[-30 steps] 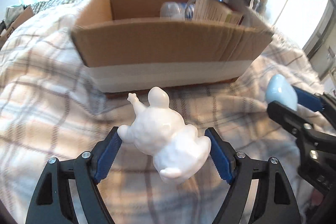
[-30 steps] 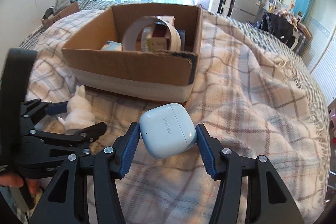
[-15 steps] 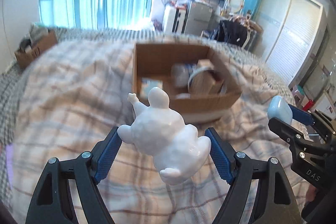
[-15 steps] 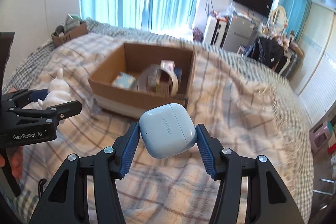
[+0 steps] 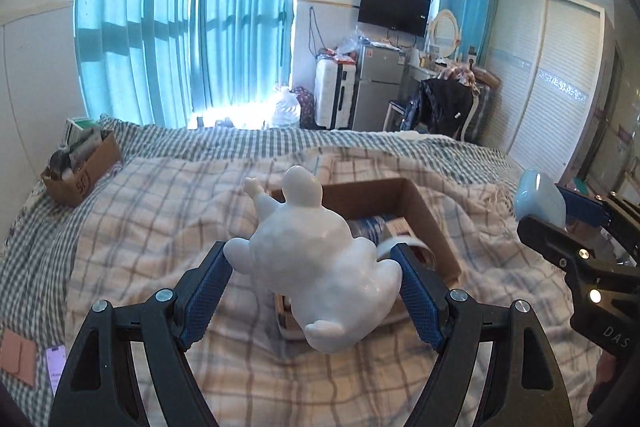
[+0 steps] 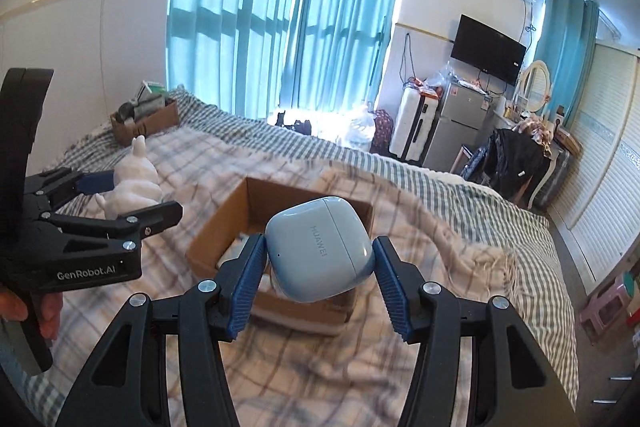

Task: Organize objects
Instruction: 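Carry the earbud case and rabbit figurine into the cardboard box and open both grippers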

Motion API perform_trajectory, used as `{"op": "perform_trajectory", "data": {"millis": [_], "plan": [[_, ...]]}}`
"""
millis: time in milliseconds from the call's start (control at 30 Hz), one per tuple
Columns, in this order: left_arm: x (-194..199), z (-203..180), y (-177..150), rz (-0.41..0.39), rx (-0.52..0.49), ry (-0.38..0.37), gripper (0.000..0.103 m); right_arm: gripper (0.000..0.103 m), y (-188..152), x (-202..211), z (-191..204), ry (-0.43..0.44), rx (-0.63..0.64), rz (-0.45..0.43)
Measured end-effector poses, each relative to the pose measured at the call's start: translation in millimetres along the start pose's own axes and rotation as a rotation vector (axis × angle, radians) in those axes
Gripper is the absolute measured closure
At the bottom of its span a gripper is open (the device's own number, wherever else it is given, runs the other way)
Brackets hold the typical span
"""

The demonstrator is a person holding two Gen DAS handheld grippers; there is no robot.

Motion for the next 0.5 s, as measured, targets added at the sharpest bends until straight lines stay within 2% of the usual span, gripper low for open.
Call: {"op": "perform_trajectory", "data": {"millis": [300, 500], "plan": [[-45.5, -2.4, 44.3, -0.026, -0.056, 0.017, 0.021, 0.049, 59.4, -49.4, -19.9, 0.008, -0.021, -0.025], [-95.5, -9.1, 49.1, 0.016, -0.087, 0.025, 0.021, 0.049, 76.3, -110.0, -20.6, 0.028, -0.020, 0.035]]}}
Point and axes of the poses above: each gripper's, at about its wrist camera, not at the fingertips, and x roughly against the way its jaws point, z to its left, y to its top, the point moved 1 cm from there along -x, roughly the way its jaws point, and after that the axes turned 8 degrees about z, right-handed, at the moved point
